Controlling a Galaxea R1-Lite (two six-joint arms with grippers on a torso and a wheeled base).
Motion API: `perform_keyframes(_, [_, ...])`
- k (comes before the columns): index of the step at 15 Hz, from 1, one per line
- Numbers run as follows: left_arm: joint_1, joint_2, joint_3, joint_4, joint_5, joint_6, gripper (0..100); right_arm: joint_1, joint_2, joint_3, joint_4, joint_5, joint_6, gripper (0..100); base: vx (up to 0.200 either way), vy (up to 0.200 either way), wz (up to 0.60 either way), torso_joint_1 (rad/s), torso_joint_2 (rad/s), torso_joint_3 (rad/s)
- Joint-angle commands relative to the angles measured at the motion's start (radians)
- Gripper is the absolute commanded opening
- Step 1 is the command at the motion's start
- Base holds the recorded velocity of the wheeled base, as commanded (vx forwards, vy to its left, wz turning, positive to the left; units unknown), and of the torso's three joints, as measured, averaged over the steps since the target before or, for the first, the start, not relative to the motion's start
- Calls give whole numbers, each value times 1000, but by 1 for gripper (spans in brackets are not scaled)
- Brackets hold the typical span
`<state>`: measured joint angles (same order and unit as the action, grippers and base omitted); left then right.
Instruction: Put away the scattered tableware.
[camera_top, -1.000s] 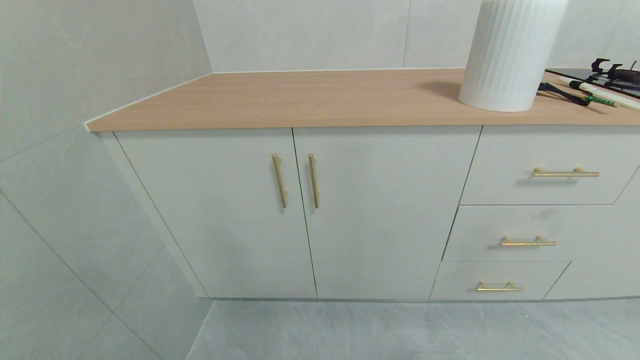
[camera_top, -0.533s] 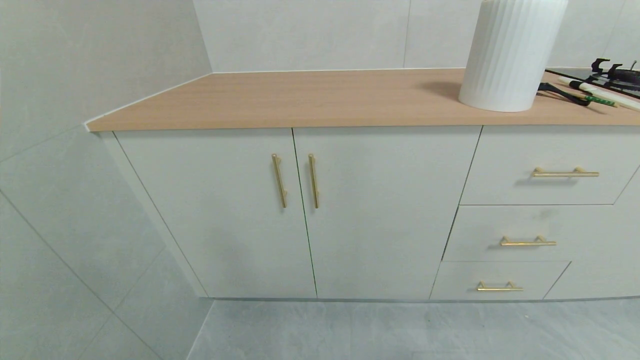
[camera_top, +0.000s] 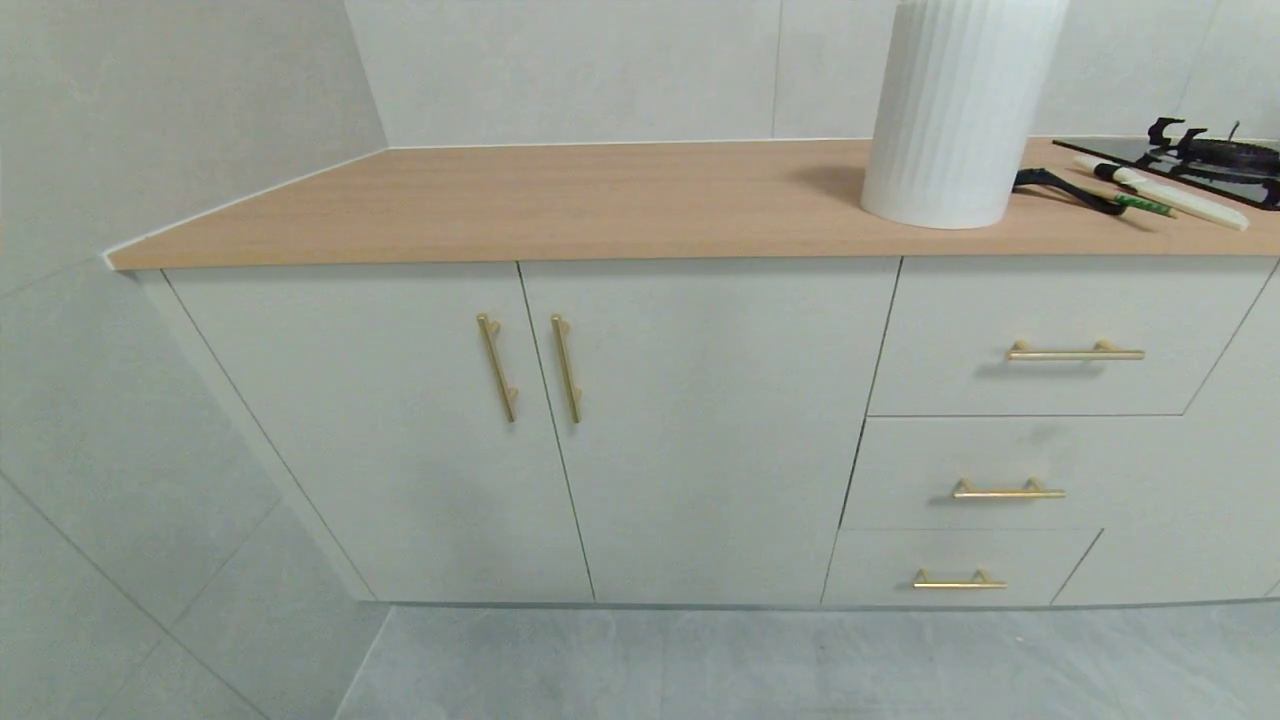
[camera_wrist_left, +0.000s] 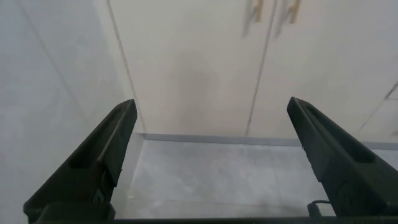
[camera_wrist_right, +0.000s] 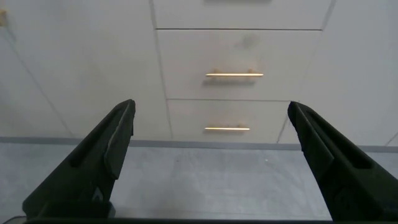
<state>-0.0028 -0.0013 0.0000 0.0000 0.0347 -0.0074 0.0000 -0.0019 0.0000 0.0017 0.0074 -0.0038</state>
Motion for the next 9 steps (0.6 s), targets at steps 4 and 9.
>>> perform_keyframes(4, [0,1,0,0,1,0,100,0,2,0,0,0,1,100,0,-200,0,1,1,1])
perform_keyframes(9, [0,1,0,0,1,0,100,0,2,0,0,0,1,100,0,-200,0,1,0,4])
